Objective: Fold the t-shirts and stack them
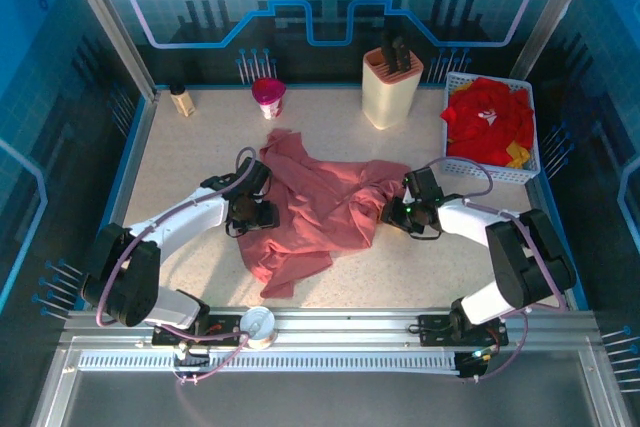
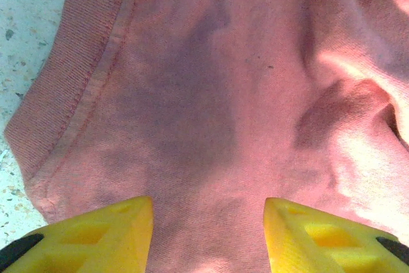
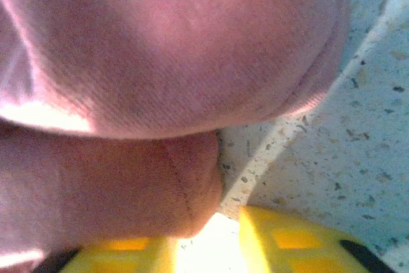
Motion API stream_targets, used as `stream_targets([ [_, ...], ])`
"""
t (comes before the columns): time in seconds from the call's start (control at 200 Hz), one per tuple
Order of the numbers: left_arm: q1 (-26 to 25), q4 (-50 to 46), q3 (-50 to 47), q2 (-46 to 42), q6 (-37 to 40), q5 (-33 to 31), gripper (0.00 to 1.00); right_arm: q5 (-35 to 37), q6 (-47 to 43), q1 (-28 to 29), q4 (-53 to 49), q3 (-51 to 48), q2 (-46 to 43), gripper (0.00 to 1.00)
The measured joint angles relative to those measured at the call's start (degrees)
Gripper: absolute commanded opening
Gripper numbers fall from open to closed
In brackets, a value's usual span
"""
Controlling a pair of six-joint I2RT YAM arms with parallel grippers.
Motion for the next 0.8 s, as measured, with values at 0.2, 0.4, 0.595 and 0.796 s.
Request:
stream_targets([
  [0.2, 0.00, 0.02, 0.00, 0.00, 0.00, 0.00, 0.49, -0.09, -0.33, 0.42, 2.54, 1.03, 0.63, 0.30],
  [0.4, 0.00, 0.04, 0.00, 0.00, 0.00, 0.02, 0.49, 0.42, -1.57, 0.48, 2.71, 2.60, 0.57, 0.22],
  [0.595, 0.00, 0.04, -0.02, 0.00, 0.00, 0.00, 0.49, 0.72, -2.08, 0.50, 2.67, 2.80, 0.57, 0.00],
  [0.796, 0.00, 0.04, -0.02, 0.00, 0.00, 0.00, 0.49, 1.29, -3.63, 0.44, -0.81, 3.76, -0.57, 0.00],
])
